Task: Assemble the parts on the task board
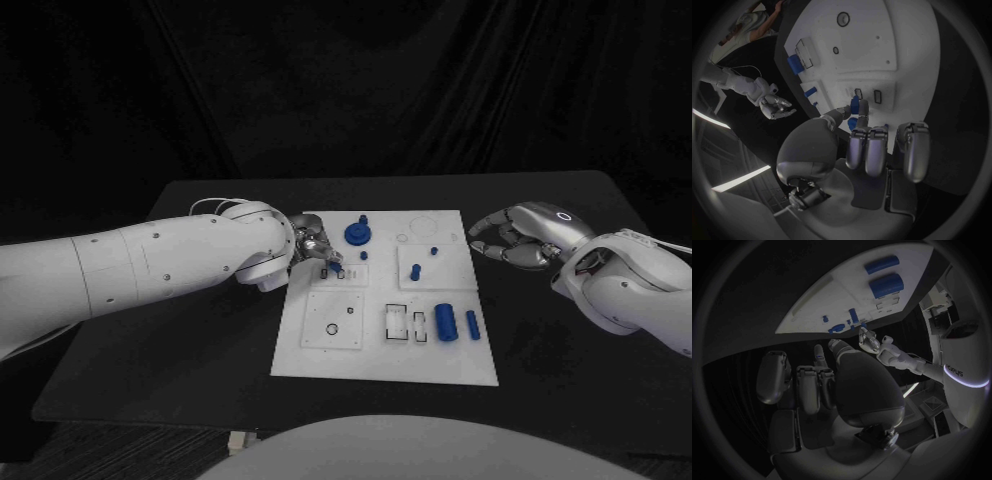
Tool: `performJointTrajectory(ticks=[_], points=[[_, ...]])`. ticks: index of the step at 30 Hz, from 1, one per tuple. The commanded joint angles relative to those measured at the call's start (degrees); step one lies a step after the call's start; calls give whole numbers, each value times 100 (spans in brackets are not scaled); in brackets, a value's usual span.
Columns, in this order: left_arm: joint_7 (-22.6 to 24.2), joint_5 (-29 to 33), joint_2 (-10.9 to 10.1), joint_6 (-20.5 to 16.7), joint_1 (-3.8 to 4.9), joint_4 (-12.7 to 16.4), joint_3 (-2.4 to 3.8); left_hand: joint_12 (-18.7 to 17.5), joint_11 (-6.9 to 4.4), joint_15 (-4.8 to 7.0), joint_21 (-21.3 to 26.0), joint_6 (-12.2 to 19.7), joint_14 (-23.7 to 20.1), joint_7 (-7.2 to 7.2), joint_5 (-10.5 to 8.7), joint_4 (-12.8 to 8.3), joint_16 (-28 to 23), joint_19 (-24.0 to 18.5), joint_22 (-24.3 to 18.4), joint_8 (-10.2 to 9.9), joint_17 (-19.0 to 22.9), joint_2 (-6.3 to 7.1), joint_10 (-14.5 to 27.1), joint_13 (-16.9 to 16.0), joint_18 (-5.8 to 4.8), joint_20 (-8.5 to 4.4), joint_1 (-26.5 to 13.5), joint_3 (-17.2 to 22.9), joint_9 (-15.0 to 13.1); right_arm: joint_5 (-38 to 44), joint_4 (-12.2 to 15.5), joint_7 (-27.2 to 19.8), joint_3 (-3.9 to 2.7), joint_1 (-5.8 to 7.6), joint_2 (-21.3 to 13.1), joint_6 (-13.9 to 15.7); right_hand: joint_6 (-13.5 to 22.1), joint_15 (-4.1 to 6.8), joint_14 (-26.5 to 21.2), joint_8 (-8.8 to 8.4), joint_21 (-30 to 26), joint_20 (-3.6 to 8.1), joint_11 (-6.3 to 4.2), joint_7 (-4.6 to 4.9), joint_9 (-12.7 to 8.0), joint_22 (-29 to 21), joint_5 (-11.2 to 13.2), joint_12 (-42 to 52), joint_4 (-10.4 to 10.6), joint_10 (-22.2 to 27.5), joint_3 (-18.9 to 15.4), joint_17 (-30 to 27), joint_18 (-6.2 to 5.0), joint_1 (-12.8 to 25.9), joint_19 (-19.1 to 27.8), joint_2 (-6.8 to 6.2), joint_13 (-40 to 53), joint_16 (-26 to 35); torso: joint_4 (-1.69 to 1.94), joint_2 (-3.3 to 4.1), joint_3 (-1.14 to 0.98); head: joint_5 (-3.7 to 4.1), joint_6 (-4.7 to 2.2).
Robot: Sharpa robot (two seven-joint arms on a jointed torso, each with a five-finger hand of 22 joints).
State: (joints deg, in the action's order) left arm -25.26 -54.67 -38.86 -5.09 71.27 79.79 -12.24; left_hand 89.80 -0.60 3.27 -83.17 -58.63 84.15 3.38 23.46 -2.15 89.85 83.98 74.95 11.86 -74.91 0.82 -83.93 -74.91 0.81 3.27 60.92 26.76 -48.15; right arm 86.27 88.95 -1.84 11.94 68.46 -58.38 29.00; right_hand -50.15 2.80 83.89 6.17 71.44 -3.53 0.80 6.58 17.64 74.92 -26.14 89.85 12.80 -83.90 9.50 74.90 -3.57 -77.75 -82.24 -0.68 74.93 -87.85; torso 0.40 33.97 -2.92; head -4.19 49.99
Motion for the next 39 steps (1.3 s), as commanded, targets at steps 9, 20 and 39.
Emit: performJointTrajectory(ticks=[9,20,39], points=[[237,-95,70,-570,-192,-40,4,20,11,-9,41,19,585,-1,-20,41,15,158,1248,-29,-1509,-58,-607,-1509,113,-7,-36,24,-7,14,-3,27,-4,-22,4,155,17,-14,531,0,-37,-7,27,7,-14,914,-64,15,-7,-610,34,1285,-71,-68,38,-9,1507,37,1,10,7,42,1],[236,-96,60,-533,-223,-24,5,20,12,-9,47,21,585,1,-18,49,15,154,1245,-30,-1509,-61,-607,-1509,114,-7,-38,25,-8,14,-11,28,-4,-24,10,145,17,-14,531,0,-37,-7,27,7,-14,914,-64,15,-7,-610,34,1285,-71,-68,38,-9,1507,37,5,9,9,28,1],[212,-96,0,-426,-237,30,4,20,19,-14,114,55,585,10,-29,67,15,114,1222,-44,-1509,-49,-607,-1509,132,-3,-43,24,-6,14,-10,30,-4,-30,11,143,20,-13,531,-2,-40,-7,27,7,-17,913,-78,15,-8,-610,40,1285,-72,-67,38,-10,1507,36,2,6,7,9,1]])
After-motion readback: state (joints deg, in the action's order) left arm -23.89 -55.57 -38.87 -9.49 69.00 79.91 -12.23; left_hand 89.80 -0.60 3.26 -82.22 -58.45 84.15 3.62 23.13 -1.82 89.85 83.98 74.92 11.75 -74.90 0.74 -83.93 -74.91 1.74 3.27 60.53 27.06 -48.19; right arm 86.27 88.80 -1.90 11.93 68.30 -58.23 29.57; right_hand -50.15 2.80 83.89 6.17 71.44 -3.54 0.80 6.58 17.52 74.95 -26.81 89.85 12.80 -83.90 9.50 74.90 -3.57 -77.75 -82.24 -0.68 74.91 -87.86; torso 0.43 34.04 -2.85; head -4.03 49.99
